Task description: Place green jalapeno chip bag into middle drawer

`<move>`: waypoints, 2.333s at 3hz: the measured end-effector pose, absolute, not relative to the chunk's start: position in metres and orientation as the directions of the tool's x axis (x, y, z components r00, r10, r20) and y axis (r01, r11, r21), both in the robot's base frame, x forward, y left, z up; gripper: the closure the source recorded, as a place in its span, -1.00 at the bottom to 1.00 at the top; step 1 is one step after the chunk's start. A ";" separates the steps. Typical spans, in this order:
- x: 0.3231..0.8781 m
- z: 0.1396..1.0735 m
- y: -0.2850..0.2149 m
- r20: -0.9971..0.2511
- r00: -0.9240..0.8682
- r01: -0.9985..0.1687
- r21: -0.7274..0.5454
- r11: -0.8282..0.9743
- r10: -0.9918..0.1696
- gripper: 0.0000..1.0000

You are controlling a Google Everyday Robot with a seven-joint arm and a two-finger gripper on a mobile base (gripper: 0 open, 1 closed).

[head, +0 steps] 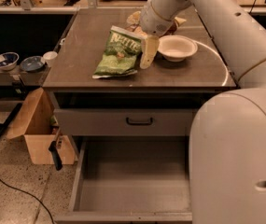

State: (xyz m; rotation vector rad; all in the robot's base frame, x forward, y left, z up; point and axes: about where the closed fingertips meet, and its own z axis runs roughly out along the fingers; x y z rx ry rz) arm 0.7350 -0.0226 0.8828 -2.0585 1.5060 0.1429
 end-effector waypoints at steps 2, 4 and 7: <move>0.749 0.864 0.001 -0.451 0.382 -0.897 -0.392 -0.205 -0.807 -1.00; 0.763 0.850 0.028 -0.498 0.408 -0.893 -0.394 -0.219 -0.766 -0.67; 0.763 0.850 0.028 -0.498 0.408 -0.893 -0.394 -0.219 -0.765 0.72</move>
Offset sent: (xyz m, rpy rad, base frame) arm 0.0368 0.0476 -0.0262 0.1040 -0.0118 0.0835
